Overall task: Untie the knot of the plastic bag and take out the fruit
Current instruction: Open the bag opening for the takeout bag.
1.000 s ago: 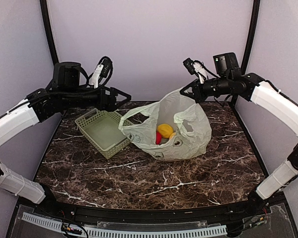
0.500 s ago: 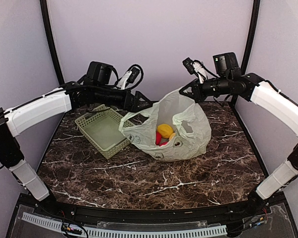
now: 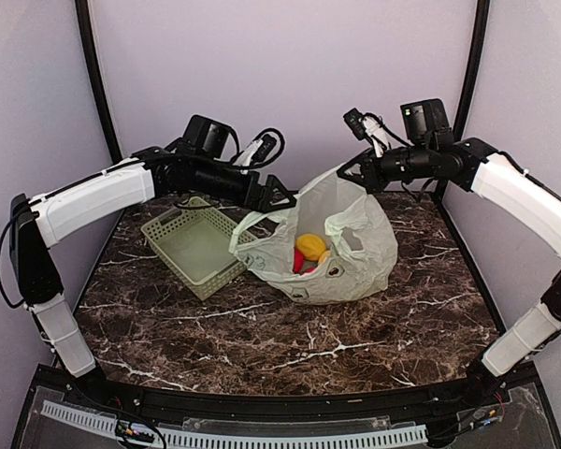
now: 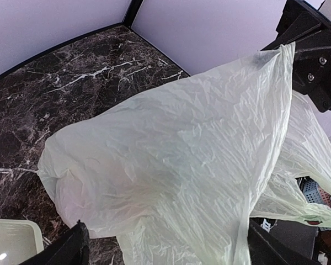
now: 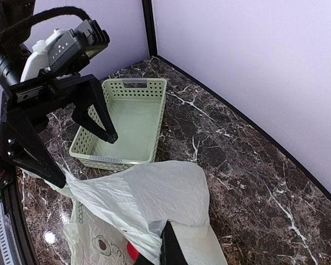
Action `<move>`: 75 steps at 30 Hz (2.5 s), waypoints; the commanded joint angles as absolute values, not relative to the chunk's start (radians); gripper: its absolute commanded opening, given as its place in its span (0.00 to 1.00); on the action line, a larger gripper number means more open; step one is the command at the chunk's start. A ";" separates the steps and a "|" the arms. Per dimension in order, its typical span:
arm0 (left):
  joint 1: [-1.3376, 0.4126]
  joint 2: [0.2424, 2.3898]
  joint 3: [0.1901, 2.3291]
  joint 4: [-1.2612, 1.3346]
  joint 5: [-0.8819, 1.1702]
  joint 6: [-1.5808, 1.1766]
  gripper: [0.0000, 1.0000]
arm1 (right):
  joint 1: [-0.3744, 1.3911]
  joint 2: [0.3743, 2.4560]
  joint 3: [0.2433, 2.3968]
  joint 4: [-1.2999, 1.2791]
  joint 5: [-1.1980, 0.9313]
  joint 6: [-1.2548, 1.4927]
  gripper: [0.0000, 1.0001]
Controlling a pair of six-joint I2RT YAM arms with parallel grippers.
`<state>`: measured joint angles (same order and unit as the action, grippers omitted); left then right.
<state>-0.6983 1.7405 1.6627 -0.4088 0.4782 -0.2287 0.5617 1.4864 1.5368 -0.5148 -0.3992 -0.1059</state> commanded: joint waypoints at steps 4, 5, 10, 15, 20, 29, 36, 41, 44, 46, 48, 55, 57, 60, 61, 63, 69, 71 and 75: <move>-0.718 1.763 1.711 -0.512 0.466 -0.182 0.67 | 0.569 1.480 1.525 -0.456 -0.357 -0.097 0.00; -0.720 1.762 1.710 -0.513 0.473 -0.180 0.62 | 0.569 1.479 1.525 -0.456 -0.351 -0.097 0.00; -0.724 1.733 1.674 -0.477 0.508 -0.188 0.26 | 0.569 1.480 1.524 -0.452 -0.332 -0.088 0.00; -0.724 1.690 1.608 -0.406 0.534 -0.210 0.02 | 0.569 1.466 1.527 -0.458 -0.316 -0.070 0.19; -0.723 1.648 1.576 -0.395 0.440 -0.208 0.01 | 0.576 1.424 1.555 -0.486 -0.350 -0.028 0.75; -0.721 1.652 1.569 -0.362 0.357 -0.233 0.01 | 0.734 1.380 1.614 -0.514 -0.341 -0.021 0.82; -0.718 1.642 1.549 -0.330 0.337 -0.245 0.01 | 0.847 1.489 1.663 -0.564 -0.301 0.044 0.59; -0.717 1.624 1.523 -0.318 0.314 -0.247 0.01 | 0.848 1.630 1.724 -0.689 -0.192 0.189 0.51; -0.711 1.602 1.489 -0.305 0.290 -0.254 0.01 | 0.848 1.674 1.698 -0.750 -0.074 0.262 0.50; -0.708 1.590 1.466 -0.291 0.274 -0.260 0.01 | 0.848 1.688 1.655 -0.773 0.003 0.294 0.50; -0.704 1.579 1.447 -0.281 0.259 -0.265 0.01 | 0.848 1.700 1.602 -0.796 0.081 0.317 0.51; -0.651 1.533 1.360 -0.228 0.237 -0.293 0.01 | 0.848 1.698 1.393 -0.851 0.181 0.382 0.79; -0.618 1.517 1.330 -0.217 0.238 -0.305 0.01 | 0.846 1.681 1.333 -0.862 0.199 0.406 0.85; -0.570 1.488 1.284 -0.194 0.244 -0.322 0.01 | 0.834 1.639 1.243 -0.865 0.199 0.446 0.90; -0.547 1.473 1.260 -0.179 0.247 -0.329 0.01 | 0.831 1.625 1.217 -0.864 0.198 0.458 0.91; -0.519 1.454 1.232 -0.164 0.259 -0.335 0.01 | 0.823 1.600 1.171 -0.864 0.198 0.477 0.93; -0.486 1.416 1.151 -0.101 0.325 -0.320 0.01 | 0.809 1.558 1.138 -0.820 0.179 0.476 0.93; -0.486 1.412 1.125 -0.070 0.380 -0.316 0.01 | 0.811 1.548 1.166 -0.788 0.157 0.453 0.93; -0.487 1.413 1.086 -0.033 0.482 -0.314 0.01 | 0.834 1.509 1.224 -0.707 0.135 0.395 0.94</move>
<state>-0.4973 1.4418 1.1255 -0.1024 0.3866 -0.3176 0.8215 1.5600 1.1652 -0.7704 0.1490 0.4393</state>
